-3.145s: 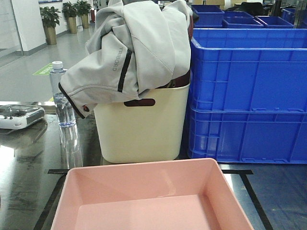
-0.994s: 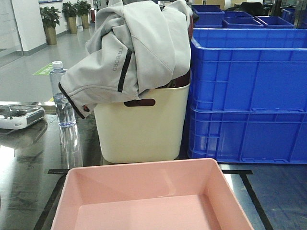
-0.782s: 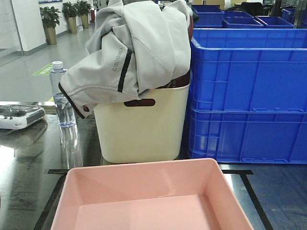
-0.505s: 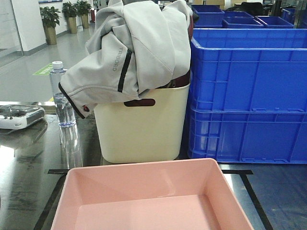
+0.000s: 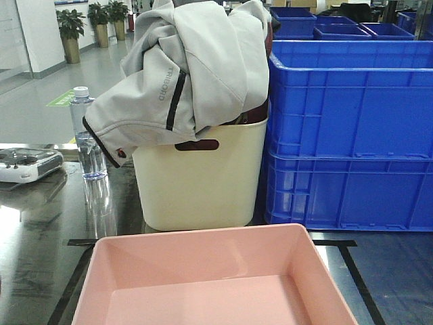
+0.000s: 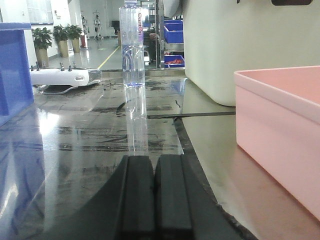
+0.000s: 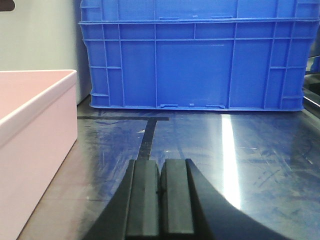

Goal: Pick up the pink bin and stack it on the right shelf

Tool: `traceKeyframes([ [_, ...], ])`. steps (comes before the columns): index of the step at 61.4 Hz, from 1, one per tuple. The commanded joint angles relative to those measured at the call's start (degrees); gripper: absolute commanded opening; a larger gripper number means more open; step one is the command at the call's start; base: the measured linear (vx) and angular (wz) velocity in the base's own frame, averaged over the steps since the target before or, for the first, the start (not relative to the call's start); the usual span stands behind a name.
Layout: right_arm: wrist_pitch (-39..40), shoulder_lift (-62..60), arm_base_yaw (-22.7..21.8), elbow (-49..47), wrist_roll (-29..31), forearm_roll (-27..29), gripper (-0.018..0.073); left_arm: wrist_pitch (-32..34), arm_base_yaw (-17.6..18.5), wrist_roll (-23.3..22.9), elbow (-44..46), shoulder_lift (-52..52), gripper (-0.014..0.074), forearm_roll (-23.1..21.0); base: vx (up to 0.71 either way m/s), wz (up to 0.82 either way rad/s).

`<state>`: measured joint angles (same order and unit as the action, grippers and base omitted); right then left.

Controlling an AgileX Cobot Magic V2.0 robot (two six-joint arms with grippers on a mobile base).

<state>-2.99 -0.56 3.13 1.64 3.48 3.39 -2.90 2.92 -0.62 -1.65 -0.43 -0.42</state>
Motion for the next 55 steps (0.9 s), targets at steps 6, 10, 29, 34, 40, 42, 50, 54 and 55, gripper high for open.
traceKeyframes([
  [6, 5.1, -0.8, -0.3, 0.2, 0.3, -0.3, -0.0009, 4.9, 0.0, 0.0, -0.8, -1.1, -0.0006, -0.6, 0.00, 0.00],
  [10, 5.5, -0.8, -0.3, 0.2, -0.6, -2.6, -0.0009, 4.9, 0.0, 0.0, -0.8, -1.1, -0.0006, -0.6, 0.00, 0.00],
  [29, 6.3, -0.8, -0.3, 0.2, -5.9, -9.0, -0.0009, 4.9, 0.0, 0.0, -0.8, -1.1, -0.0006, -0.6, 0.00, 0.00],
  [34, 6.3, -0.8, -0.3, 0.2, -5.9, -8.9, -0.0009, 4.9, 0.0, 0.0, -0.8, -1.1, -0.0006, -0.6, 0.00, 0.00],
  [40, 6.3, -0.8, -0.3, 0.2, -5.9, -8.9, -0.0009, 4.9, 0.0, 0.0, -0.8, -1.1, -0.0006, -0.6, 0.00, 0.00],
  [42, 6.3, -0.8, -0.3, 0.2, -5.9, -8.9, -0.0009, 4.9, 0.0, 0.0, -0.8, -1.1, -0.0006, -0.6, 0.00, 0.00],
  [50, 6.4, -0.8, -0.3, 0.2, -5.9, -8.9, -0.0009, 4.9, 0.0, 0.0, -0.8, -1.1, -0.0006, -0.6, 0.00, 0.00],
  [54, 6.3, -0.8, -0.3, 0.2, -5.9, -8.9, -0.0009, 4.9, 0.0, 0.0, -0.8, -1.1, -0.0006, -0.6, 0.00, 0.00],
  [55, 6.3, -0.8, -0.3, 0.2, -5.9, -8.9, -0.0009, 4.9, 0.0, 0.0, -0.8, -1.1, -0.0006, -0.6, 0.00, 0.00],
])
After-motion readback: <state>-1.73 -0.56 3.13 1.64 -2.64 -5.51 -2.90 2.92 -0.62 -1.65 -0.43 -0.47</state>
